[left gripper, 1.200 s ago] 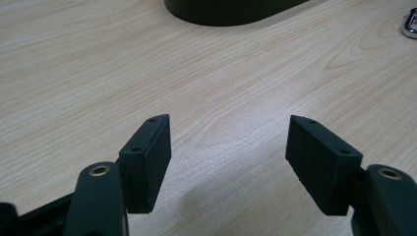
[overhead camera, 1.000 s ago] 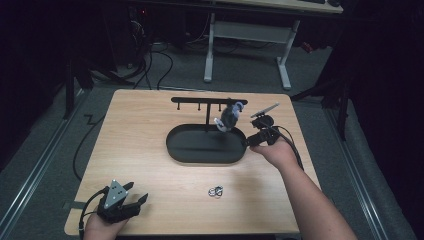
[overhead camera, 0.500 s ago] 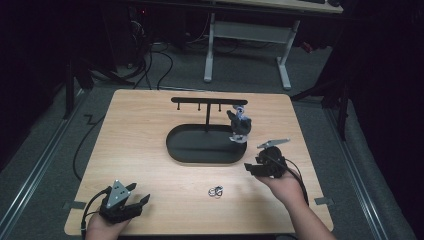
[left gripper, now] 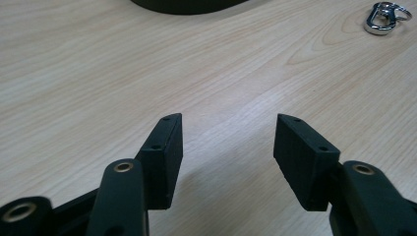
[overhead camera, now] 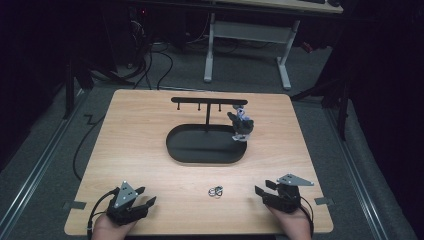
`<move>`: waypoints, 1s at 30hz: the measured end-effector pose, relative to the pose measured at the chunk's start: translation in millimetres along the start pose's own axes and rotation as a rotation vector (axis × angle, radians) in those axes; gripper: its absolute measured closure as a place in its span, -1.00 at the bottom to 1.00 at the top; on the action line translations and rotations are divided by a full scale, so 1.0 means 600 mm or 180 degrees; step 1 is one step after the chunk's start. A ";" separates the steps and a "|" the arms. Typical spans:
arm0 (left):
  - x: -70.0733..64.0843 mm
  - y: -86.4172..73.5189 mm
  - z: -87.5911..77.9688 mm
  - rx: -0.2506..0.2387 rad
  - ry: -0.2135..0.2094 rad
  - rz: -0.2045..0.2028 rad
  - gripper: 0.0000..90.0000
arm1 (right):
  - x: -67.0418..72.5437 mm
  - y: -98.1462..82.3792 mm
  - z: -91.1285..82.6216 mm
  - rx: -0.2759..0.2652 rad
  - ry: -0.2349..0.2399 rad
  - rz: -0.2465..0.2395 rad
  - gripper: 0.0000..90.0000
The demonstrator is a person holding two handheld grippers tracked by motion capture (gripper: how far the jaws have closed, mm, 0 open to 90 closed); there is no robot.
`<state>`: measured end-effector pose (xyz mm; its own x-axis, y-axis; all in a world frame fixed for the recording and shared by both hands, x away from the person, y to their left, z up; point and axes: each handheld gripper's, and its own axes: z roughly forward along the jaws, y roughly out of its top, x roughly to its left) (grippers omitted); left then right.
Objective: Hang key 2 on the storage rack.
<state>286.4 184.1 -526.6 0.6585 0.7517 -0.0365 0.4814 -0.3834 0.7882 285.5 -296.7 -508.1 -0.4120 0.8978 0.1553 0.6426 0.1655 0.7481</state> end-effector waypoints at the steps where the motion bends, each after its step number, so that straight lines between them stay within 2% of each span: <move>1: -0.006 0.005 0.006 0.0028 -0.0048 -0.0036 0.09 | -0.001 -0.001 -0.006 -0.0062 -0.0069 -0.0070 0.06; 3: -0.024 0.019 0.019 0.0090 -0.0084 -0.0056 0.27 | -0.008 -0.001 -0.018 -0.0176 -0.0140 -0.0123 0.13; 4: -0.032 0.025 0.024 0.0113 -0.0115 -0.0050 0.46 | -0.013 -0.001 -0.024 -0.0253 -0.0077 -0.0017 0.16; 5: -0.043 0.033 0.033 0.0143 -0.0146 -0.0023 0.57 | -0.016 -0.002 -0.025 -0.0305 -0.0040 0.0028 0.16; 6: -0.056 0.042 0.043 0.0179 -0.0159 0.0040 0.75 | -0.017 -0.002 -0.026 -0.0332 -0.0012 0.0070 0.16; 7: -0.069 0.052 0.055 0.0206 -0.0141 0.0086 0.84 | -0.018 -0.002 -0.026 -0.0338 -0.0008 0.0055 0.16; 8: -0.078 0.060 0.065 0.0217 -0.0144 0.0099 0.90 | -0.017 -0.003 -0.024 -0.0336 0.0006 0.0026 0.16; 9: -0.094 0.076 0.087 0.0242 -0.0152 0.0121 0.93 | -0.016 -0.003 -0.023 -0.0311 0.0019 0.0022 0.16; 15: -0.151 0.126 0.167 0.0377 -0.0249 0.0283 0.95 | -0.015 -0.003 -0.012 -0.0225 0.0146 -0.0032 0.16; 19: -0.180 0.144 0.193 0.0374 -0.0359 0.0304 0.93 | -0.015 -0.004 -0.012 -0.0214 0.0184 -0.0027 0.16; 24: -0.228 0.162 0.218 0.0375 -0.0531 0.0461 0.93 | -0.020 -0.004 -0.014 -0.0208 0.0199 -0.0006 0.16; 27: -0.266 0.179 0.240 0.0379 -0.0641 0.0565 0.92 | -0.024 -0.005 -0.015 -0.0206 0.0191 0.0021 0.16; 30: -0.276 0.186 0.244 0.0315 -0.0650 0.0569 0.90 | -0.030 -0.007 -0.016 -0.0218 0.0180 0.0044 0.16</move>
<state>316.1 -61.8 -522.6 0.8361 0.5476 -0.0331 0.3946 -0.5583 0.7298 284.2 -317.7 -507.8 -0.4404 0.8751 0.2006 0.6035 0.1231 0.7878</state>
